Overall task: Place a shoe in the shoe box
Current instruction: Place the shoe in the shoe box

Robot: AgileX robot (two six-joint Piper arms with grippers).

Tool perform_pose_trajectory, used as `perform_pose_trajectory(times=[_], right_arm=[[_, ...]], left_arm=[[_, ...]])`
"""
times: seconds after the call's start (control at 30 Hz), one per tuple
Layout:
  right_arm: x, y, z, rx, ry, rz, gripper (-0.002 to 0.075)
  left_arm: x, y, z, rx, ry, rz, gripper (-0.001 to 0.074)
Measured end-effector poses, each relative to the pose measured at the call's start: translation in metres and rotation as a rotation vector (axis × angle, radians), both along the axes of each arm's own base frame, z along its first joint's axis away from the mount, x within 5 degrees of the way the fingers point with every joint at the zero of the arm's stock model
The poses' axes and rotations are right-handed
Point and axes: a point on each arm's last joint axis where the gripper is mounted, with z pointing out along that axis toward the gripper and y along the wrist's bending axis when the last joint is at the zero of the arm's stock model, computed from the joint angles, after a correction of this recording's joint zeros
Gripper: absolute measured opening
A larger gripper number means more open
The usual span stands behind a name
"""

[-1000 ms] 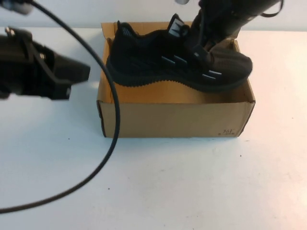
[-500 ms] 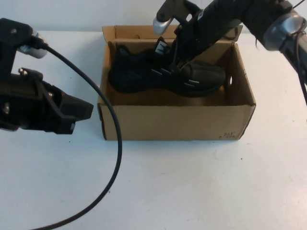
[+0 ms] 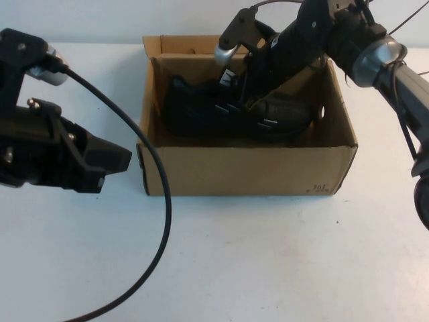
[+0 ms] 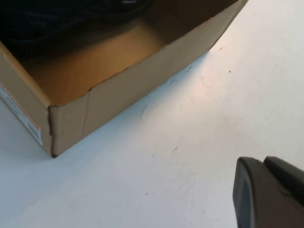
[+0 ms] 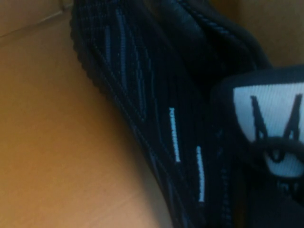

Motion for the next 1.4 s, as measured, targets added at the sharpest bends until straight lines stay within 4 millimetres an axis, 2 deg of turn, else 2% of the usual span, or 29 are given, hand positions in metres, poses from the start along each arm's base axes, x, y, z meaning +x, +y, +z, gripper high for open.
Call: perform_pose_trajectory(times=[0.1, 0.3, 0.43, 0.6, 0.67, 0.83, 0.93, 1.13, 1.3, 1.4], right_arm=[[0.002, 0.0, 0.002, 0.015, -0.022, -0.012, 0.01], [0.004, 0.001, 0.005, 0.039, -0.042, -0.023, 0.0329], [0.002, 0.0, 0.014, 0.056, -0.047, -0.038, 0.0361], [-0.011, -0.004, 0.049, 0.1, -0.079, -0.039, 0.0311], [-0.02, -0.007, 0.069, 0.119, -0.092, -0.044, 0.0253], [-0.049, -0.017, 0.122, 0.179, -0.123, -0.056, 0.0048], [-0.069, -0.024, 0.154, 0.224, -0.138, -0.07, 0.0003], [-0.114, -0.042, 0.211, 0.333, -0.152, -0.131, -0.0013], [-0.151, -0.057, 0.25, 0.434, -0.159, -0.188, -0.0015], [-0.173, -0.066, 0.269, 0.462, -0.179, -0.191, -0.0015]], left_arm=[[0.0, 0.0, 0.0, 0.003, 0.001, -0.006, -0.0001], [-0.002, 0.0, -0.001, 0.012, 0.007, -0.026, -0.0001], [-0.003, 0.001, -0.003, 0.056, -0.004, -0.05, -0.0001], [-0.007, 0.003, -0.008, 0.117, 0.02, -0.097, -0.0001], [-0.011, 0.003, -0.009, 0.14, 0.036, -0.147, -0.0001], [-0.025, 0.006, -0.002, 0.165, 0.004, -0.21, -0.0001], [-0.038, 0.01, 0.007, 0.189, -0.059, -0.214, -0.0001], [-0.081, 0.025, 0.033, 0.233, -0.221, -0.175, -0.0001], [-0.131, 0.038, 0.054, 0.176, -0.349, -0.106, -0.0001], [-0.165, 0.045, 0.059, 0.136, -0.435, -0.07, -0.0001]])
